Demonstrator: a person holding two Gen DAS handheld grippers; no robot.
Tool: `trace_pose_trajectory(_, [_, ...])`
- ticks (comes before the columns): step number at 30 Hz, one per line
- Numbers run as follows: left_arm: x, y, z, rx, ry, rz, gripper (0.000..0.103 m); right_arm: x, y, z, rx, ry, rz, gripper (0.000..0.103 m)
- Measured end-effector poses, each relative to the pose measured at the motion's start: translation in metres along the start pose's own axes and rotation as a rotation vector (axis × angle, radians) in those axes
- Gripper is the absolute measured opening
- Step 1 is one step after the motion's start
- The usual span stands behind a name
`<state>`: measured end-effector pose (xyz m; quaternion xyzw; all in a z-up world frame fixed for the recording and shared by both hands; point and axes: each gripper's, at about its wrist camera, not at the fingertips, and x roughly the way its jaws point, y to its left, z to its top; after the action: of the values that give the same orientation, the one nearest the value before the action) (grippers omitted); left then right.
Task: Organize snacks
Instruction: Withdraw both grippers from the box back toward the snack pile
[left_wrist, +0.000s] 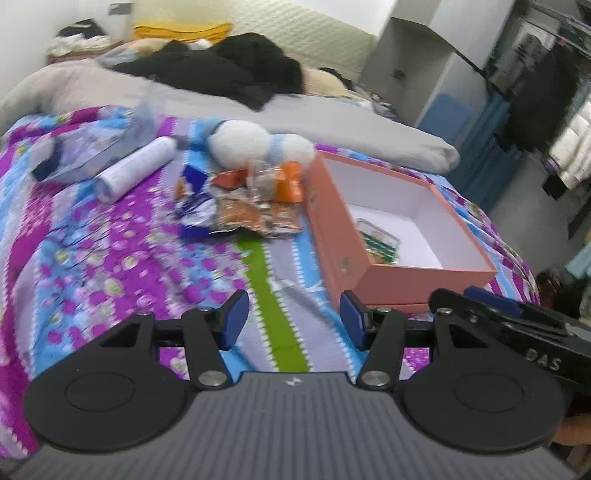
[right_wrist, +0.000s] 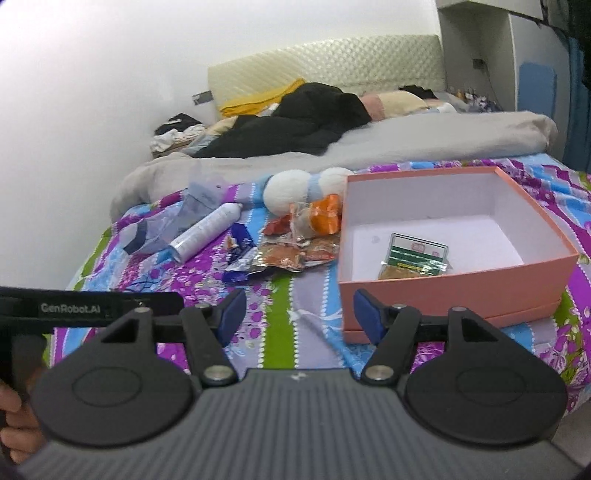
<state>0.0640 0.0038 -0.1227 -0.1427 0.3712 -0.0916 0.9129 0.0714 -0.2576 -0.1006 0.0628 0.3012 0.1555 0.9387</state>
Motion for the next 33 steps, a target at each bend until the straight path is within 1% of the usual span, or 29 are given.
trace_pose_trajectory(2, [-0.003,0.009,-0.003,-0.02,-0.002,0.014,0.062,0.001,0.004,-0.004,0.014,0.017,0.035,0.067])
trace_pose_trajectory(4, [-0.004,0.017,-0.005,-0.019,0.001,0.039,0.067,0.004,0.009,-0.008,0.001,0.036,0.061,0.07])
trace_pose_trajectory(6, [-0.004,0.023,-0.005,-0.031,-0.004,0.05,0.075,0.009,0.014,-0.011,-0.009,0.059,0.083,0.093])
trace_pose_trajectory(7, [-0.002,0.027,-0.005,-0.045,-0.002,0.052,0.077,0.01,0.015,-0.011,-0.007,0.06,0.091,0.093])
trace_pose_trajectory(8, [-0.001,0.03,-0.004,-0.059,0.001,0.053,0.082,0.01,0.015,-0.012,-0.001,0.056,0.095,0.093])
trace_pose_trajectory(9, [0.002,0.032,-0.004,-0.068,0.003,0.056,0.083,0.012,0.016,-0.011,0.002,0.057,0.099,0.093])
trace_pose_trajectory(14, [0.018,0.039,-0.002,-0.084,0.028,0.071,0.083,0.022,0.02,-0.013,-0.004,0.069,0.107,0.093])
trace_pose_trajectory(18, [0.038,0.051,0.005,-0.101,0.048,0.073,0.083,0.039,0.025,-0.012,-0.03,0.095,0.12,0.092])
trace_pose_trajectory(20, [0.05,0.059,0.012,-0.111,0.049,0.074,0.083,0.05,0.029,-0.009,-0.053,0.106,0.124,0.092])
trace_pose_trajectory(22, [0.065,0.068,0.021,-0.12,0.051,0.075,0.083,0.064,0.035,-0.005,-0.089,0.121,0.111,0.091])
trace_pose_trajectory(24, [0.083,0.079,0.031,-0.131,0.06,0.077,0.083,0.08,0.04,-0.001,-0.119,0.137,0.102,0.081])
trace_pose_trajectory(26, [0.102,0.089,0.041,-0.137,0.07,0.082,0.083,0.103,0.046,0.003,-0.17,0.177,0.058,0.079])
trace_pose_trajectory(27, [0.112,0.093,0.047,-0.139,0.074,0.084,0.083,0.114,0.046,0.003,-0.185,0.198,0.037,0.075])
trace_pose_trajectory(28, [0.121,0.098,0.052,-0.139,0.077,0.084,0.083,0.125,0.046,0.005,-0.186,0.217,0.028,0.072])
trace_pose_trajectory(31, [0.15,0.113,0.067,-0.141,0.086,0.087,0.082,0.151,0.044,0.01,-0.189,0.237,0.039,0.07])
trace_pose_trajectory(33, [0.169,0.124,0.077,-0.148,0.09,0.08,0.081,0.166,0.046,0.011,-0.214,0.239,0.033,0.064])
